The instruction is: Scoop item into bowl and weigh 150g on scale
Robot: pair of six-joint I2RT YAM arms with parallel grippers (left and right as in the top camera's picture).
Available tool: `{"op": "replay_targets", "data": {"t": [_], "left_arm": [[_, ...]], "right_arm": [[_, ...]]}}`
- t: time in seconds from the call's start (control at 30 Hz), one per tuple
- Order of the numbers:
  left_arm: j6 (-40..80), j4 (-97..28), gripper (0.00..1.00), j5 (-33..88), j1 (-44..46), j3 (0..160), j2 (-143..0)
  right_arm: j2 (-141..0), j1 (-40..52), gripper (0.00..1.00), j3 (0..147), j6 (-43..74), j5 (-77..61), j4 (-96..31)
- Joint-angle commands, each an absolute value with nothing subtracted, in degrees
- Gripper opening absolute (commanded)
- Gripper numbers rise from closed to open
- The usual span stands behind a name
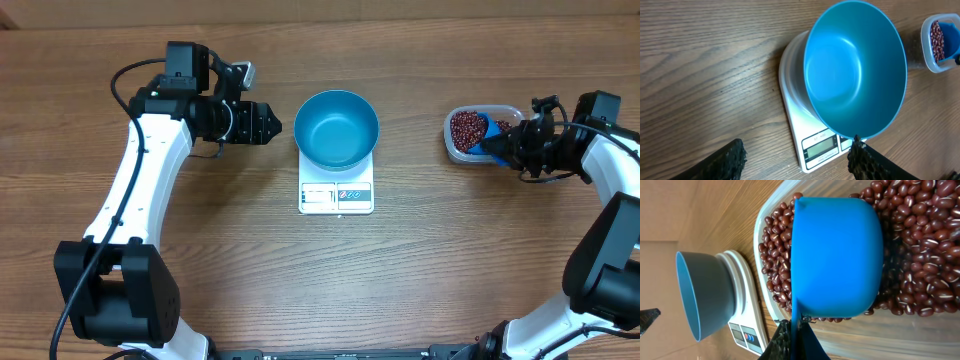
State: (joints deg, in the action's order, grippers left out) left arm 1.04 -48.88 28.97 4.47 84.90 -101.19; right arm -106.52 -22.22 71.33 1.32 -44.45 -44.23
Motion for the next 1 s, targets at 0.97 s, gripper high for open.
{"op": "replay_targets", "data": {"t": [0.97], "left_arm": [[-0.16, -50.35, 0.68, 29.98, 8.84, 85.62, -99.66]], "right_arm": [[-106.76, -29.76, 0.03, 70.65, -6.15, -60.38, -45.52]]}}
